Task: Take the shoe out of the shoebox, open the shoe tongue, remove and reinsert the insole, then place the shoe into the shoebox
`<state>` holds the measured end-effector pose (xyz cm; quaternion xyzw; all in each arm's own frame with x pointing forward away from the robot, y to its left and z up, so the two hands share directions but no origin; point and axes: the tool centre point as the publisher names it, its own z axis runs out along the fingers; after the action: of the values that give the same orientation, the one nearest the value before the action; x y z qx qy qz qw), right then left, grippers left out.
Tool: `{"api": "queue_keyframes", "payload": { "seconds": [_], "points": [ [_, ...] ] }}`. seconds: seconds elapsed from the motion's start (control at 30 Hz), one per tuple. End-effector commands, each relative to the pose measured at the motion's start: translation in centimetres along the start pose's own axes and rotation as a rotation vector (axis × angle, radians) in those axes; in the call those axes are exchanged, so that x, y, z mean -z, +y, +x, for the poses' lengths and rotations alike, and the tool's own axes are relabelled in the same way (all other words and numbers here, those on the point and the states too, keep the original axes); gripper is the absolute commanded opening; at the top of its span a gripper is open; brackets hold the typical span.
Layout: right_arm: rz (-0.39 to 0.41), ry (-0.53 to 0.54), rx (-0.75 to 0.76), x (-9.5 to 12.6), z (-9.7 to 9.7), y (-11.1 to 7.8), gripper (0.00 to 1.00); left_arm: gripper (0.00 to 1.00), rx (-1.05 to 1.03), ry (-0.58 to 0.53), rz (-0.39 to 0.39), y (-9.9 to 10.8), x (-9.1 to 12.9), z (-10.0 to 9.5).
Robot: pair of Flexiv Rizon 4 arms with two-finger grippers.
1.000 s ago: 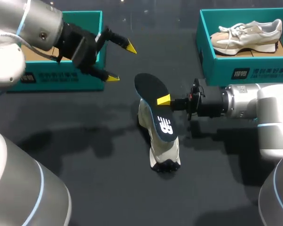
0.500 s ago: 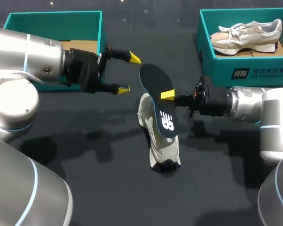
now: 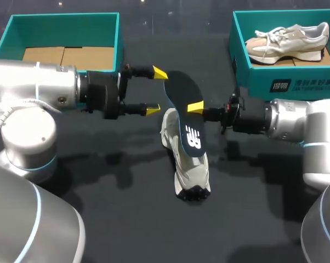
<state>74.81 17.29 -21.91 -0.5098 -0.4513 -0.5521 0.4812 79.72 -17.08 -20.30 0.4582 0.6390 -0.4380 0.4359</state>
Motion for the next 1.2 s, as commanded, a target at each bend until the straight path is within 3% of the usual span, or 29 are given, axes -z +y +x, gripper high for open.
{"api": "queue_keyframes", "payload": {
  "seconds": [0.03,0.1,0.13,0.23,0.27,0.3,0.8,1.2],
  "points": [
    [-0.031,-0.010,-0.010,-0.9,0.5,-0.3,0.00,1.00,-0.016,-0.067,-0.023,-0.2,-2.0,0.3],
    [-0.042,-0.005,-0.020,-1.0,0.4,-0.2,0.00,1.00,-0.028,-0.078,-0.030,-0.3,-2.5,0.2],
    [-0.048,-0.003,-0.025,-1.0,0.4,-0.2,0.00,0.95,-0.032,-0.077,-0.032,-0.3,-2.7,0.3],
    [-0.058,0.004,-0.033,-1.0,0.4,-0.2,0.00,0.69,-0.041,-0.087,-0.037,-0.5,-3.2,0.3],
    [-0.061,0.005,-0.035,-1.0,0.5,-0.2,0.00,0.51,-0.041,-0.089,-0.042,-0.5,-3.3,0.3],
    [-0.062,0.005,-0.036,-1.0,0.5,-0.2,0.00,0.47,-0.043,-0.091,-0.045,-0.5,-3.5,0.4],
    [-0.060,0.007,-0.047,-1.1,0.7,-0.2,0.00,0.44,-0.065,-0.098,-0.045,-0.5,-4.3,0.8],
    [-0.037,0.006,-0.055,-1.3,0.7,-0.3,0.00,0.28,-0.086,-0.087,-0.027,-0.8,-4.9,0.8]
  ]
}}
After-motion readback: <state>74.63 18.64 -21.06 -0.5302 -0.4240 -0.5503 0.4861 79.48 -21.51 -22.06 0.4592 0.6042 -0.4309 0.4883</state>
